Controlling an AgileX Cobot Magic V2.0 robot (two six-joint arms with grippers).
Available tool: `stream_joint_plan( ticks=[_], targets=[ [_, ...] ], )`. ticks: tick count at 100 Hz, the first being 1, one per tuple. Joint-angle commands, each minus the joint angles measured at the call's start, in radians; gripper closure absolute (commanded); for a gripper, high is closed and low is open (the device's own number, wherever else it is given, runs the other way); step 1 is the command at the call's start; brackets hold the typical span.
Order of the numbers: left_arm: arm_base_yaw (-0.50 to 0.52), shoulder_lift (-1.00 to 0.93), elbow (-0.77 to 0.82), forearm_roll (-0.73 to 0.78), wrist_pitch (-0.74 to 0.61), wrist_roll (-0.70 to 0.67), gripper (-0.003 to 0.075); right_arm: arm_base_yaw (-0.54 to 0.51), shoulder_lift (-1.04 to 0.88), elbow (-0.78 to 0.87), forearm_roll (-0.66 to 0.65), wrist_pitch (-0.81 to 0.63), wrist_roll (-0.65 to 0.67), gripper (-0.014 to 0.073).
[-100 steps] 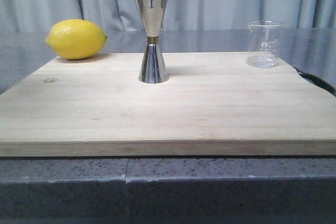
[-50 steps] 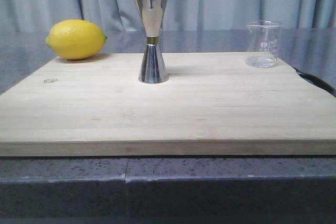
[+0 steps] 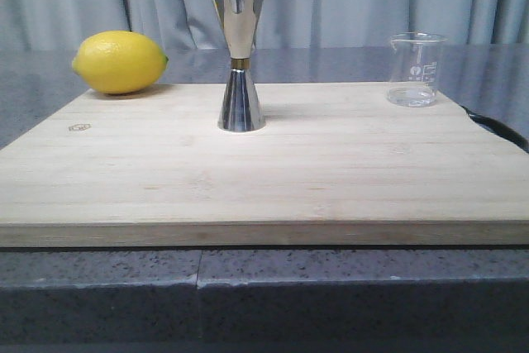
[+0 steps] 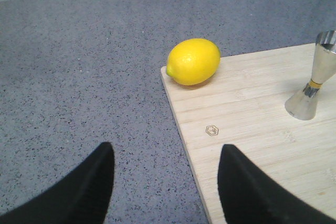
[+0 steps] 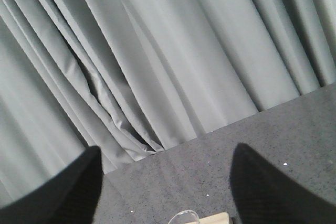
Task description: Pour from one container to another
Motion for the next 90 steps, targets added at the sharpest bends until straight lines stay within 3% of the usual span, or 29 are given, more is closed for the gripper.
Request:
stream_joint_plan(
  ticks=[1,16,30,35,90],
  targets=[
    [-0.009,0.001,-0.024,0.005,-0.083,-0.011,0.0411,-0.004,0.002,-0.024,0.007,0.002,0.0,0.0293],
    [-0.009,0.001,-0.017,0.005,-0.083,-0.011,0.0572,-0.004,0.002,-0.024,0.007,0.002,0.0,0.0529],
    [-0.009,0.001,0.003,0.005,-0.085,-0.011,0.0704,-0.004,0.002,-0.024,0.007,0.002,0.0,0.065],
    [-0.009,0.001,0.008,0.005,-0.089,-0.011,0.0741,-0.004,0.002,-0.024,0.007,0.002,0.0,0.0665],
    [-0.009,0.001,0.017,0.005,-0.129,-0.011,0.0739,-0.004,0.002,-0.022,0.008,-0.002,0.0,0.0665]
  ],
)
